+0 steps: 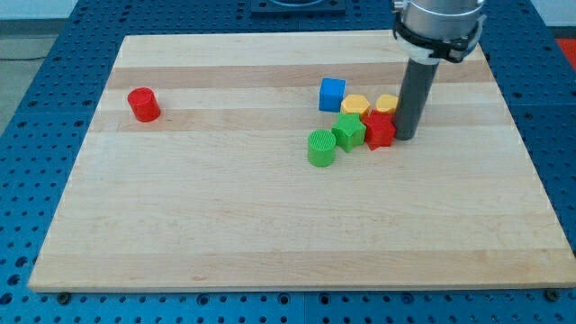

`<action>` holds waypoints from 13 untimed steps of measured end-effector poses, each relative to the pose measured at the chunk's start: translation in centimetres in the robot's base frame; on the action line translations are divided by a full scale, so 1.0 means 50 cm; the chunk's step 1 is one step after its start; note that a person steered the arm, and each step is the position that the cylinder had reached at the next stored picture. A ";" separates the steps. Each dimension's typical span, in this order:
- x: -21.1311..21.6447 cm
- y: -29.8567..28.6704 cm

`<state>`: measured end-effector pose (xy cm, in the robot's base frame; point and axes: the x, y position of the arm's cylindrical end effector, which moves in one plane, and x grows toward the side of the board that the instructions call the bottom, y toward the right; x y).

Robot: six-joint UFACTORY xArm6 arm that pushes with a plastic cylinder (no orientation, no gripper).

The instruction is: Move the red star to the bottom of the red circle

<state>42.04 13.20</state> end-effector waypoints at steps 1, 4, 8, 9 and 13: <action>0.017 -0.039; -0.067 -0.206; -0.157 -0.346; -0.111 -0.400; -0.037 -0.592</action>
<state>40.18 -16.42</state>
